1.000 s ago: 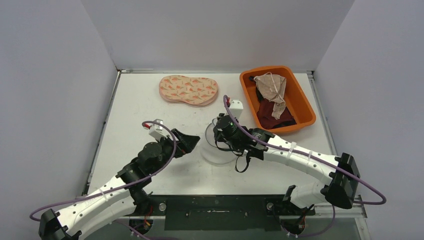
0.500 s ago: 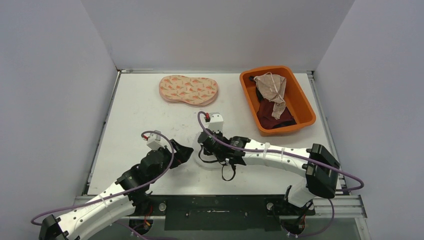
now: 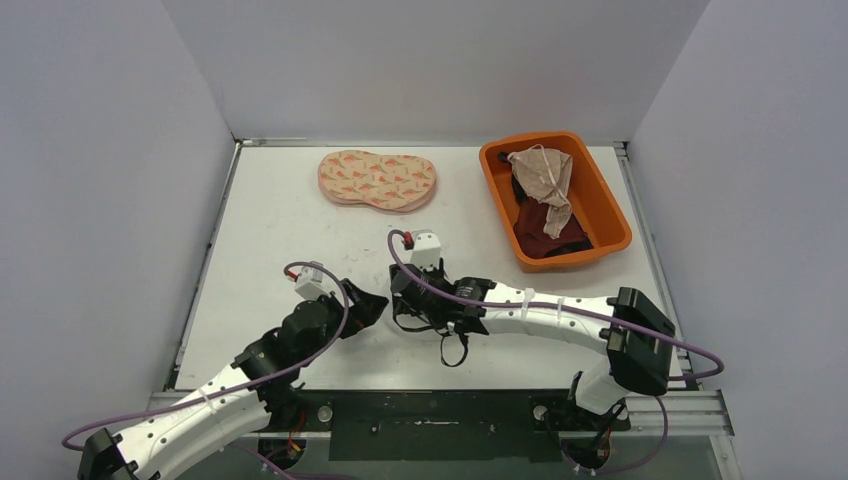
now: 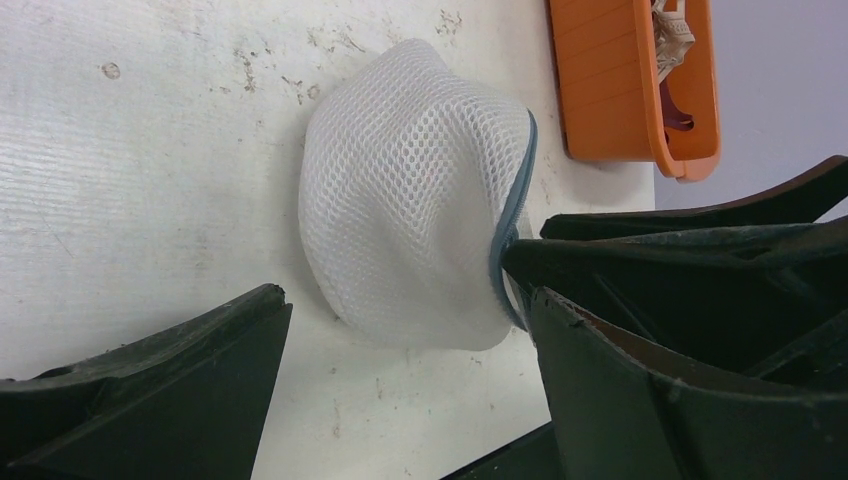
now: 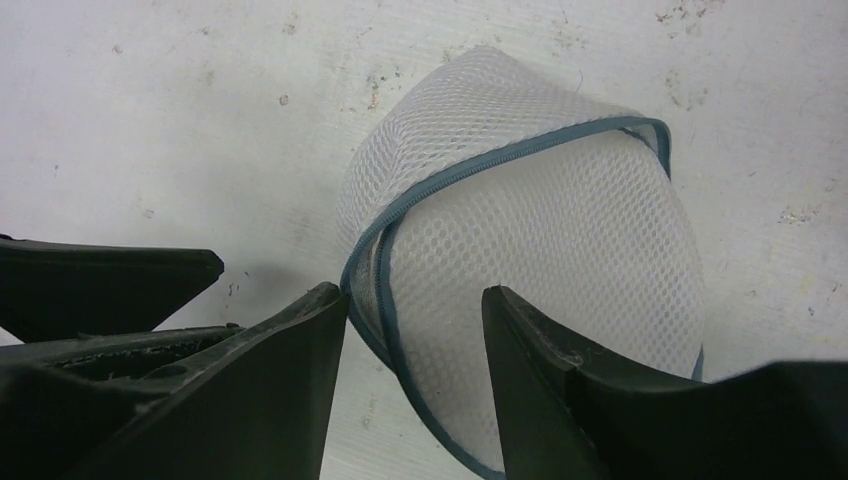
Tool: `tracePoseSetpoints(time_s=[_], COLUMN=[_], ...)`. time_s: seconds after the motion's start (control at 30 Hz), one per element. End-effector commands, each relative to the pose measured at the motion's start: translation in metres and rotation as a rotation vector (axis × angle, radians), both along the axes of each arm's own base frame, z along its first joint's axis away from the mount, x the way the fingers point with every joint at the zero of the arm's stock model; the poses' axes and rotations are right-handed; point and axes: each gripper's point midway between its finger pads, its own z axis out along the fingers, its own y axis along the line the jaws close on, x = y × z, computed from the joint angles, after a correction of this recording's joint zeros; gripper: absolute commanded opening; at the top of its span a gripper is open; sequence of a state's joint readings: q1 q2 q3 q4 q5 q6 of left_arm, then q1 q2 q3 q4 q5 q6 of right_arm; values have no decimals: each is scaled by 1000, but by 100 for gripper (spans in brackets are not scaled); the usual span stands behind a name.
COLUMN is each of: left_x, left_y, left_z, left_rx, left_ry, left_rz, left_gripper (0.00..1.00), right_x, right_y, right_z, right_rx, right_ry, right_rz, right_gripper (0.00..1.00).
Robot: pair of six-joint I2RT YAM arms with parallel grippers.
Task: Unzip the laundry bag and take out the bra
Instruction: Close the laundry bag at the center of the board, then pick up the laundry bag at the center of the board.
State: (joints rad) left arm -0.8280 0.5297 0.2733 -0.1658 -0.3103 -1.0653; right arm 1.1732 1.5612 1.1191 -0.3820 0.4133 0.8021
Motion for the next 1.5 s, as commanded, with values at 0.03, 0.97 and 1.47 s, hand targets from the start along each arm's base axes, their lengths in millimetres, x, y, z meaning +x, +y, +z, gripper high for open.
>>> tracePoseSetpoints(time_s=[0.03,0.97,1.47], left_x=[6,7,25], left_y=[-7,-42,-63], left_z=[25,47,23], left_rx=[-50,439,569], left_ry=[-38,26,67], left_rz=[-2,-287,-311], left_gripper=[90,92,81], right_x=[5,3,-2], right_y=[2,-142,-140], right_z=[49,58,40], right_rx=[112,207,227], right_ry=[-79,-122,-88], right_rz=[-18,-255,-235], right_gripper=[61,75,75])
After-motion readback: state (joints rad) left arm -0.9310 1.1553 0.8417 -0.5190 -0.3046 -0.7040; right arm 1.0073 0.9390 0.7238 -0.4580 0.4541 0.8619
